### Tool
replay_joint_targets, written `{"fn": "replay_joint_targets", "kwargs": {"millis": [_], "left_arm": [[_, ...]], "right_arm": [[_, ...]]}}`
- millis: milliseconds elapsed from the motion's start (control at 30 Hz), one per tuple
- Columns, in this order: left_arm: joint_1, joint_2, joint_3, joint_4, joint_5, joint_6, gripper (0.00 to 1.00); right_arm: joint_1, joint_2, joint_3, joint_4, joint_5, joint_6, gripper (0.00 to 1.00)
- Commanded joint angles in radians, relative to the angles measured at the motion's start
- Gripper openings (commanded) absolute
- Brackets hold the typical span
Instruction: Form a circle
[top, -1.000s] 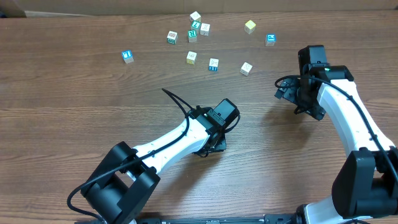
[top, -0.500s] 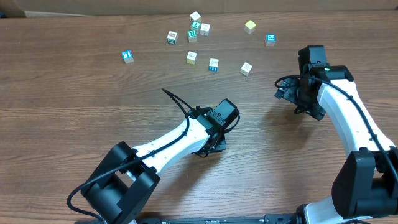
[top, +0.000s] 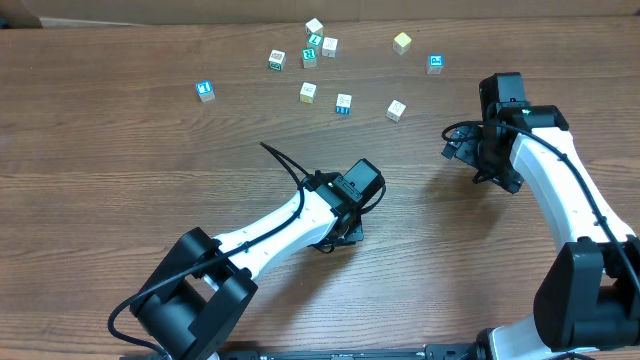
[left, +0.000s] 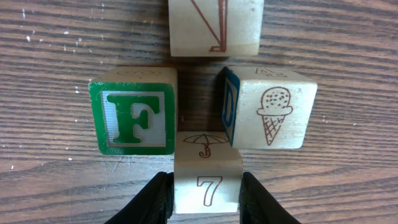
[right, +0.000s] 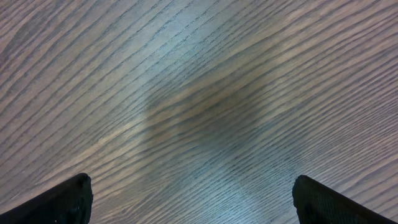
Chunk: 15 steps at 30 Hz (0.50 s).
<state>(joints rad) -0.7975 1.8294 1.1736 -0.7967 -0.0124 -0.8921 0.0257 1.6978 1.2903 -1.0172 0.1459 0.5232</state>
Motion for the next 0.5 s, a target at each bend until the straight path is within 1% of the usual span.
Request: {"fn": "replay_joint_targets", "kwargs": {"millis": [0,167,367,400,467], "left_arm": [[0.008,0.016,-0.008,-0.006,-0.01,-0.018,0.33],[0.008,0.016,-0.008,-0.005,-0.01,-0.022,0.39],[0.008,0.016,-0.008,-0.006,-0.009,-0.021,0.49],[0.008,0.016,-0.008,-0.006,-0.004,-0.019,0.49],[0.008,0.016,-0.008,-0.006,0.012,-0.001,0.44]], "right_arm": [[-0.004,-0.018,0.011,0.002,0.011,0.0,1.0],[-0.004,-0.018,0.011,0.002,0.011,0.0,1.0],[-0.004,-0.018,0.011,0.002,0.011,0.0,1.0],[-0.004,-0.018,0.011,0.002,0.011,0.0,1.0],[-0.004,-0.018,0.011,0.002,0.011,0.0,1.0]]}}
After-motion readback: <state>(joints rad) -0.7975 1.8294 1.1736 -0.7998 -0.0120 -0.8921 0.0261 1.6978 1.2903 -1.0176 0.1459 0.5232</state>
